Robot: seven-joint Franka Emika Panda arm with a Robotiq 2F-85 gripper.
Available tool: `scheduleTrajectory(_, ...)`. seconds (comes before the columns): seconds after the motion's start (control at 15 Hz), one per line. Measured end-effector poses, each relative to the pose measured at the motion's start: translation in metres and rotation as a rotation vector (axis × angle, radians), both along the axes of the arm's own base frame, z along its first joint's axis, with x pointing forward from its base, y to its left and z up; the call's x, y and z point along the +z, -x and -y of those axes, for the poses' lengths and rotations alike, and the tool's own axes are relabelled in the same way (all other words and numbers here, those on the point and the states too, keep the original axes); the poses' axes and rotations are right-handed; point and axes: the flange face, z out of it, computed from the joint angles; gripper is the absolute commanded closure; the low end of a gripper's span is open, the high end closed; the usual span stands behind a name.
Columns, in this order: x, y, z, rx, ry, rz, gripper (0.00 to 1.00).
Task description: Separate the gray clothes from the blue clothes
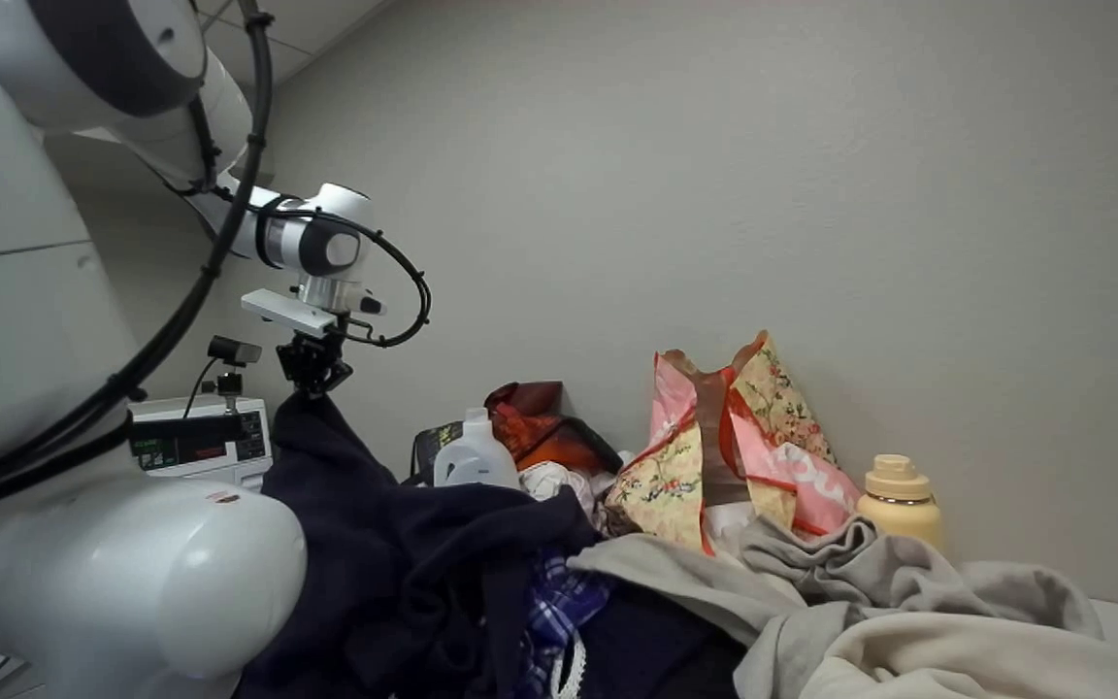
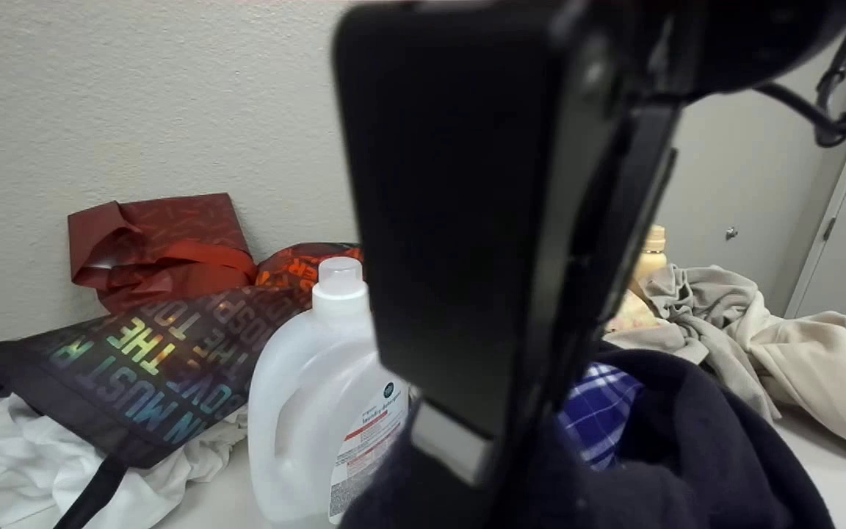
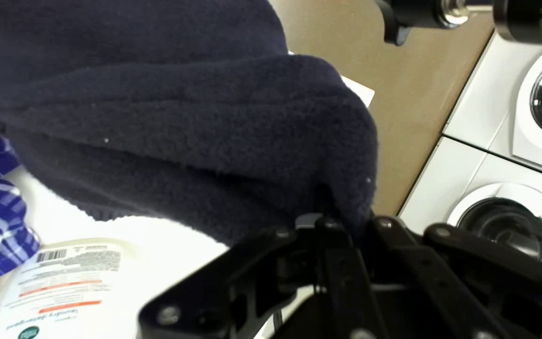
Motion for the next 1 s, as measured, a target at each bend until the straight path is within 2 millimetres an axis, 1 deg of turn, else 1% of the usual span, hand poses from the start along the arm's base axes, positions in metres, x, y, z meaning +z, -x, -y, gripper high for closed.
scheduleTrajectory(0.13, -0.004, -0.009, -0.01, 0.009, 0.0, 0.006, 0.98)
scheduleTrajectory(0.4, -0.011, -0.03, -0.023, 0.023, 0.007, 0.025, 0.98)
scheduleTrajectory(0.67, -0.014, -0.048, -0.036, 0.046, 0.017, 0.037, 0.98)
scheduleTrajectory(0.8, -0.014, -0.053, -0.048, 0.066, 0.019, 0.045, 0.98)
scheduleTrajectory(1.0, -0.009, -0.056, -0.071, 0.095, 0.011, 0.066, 0.98)
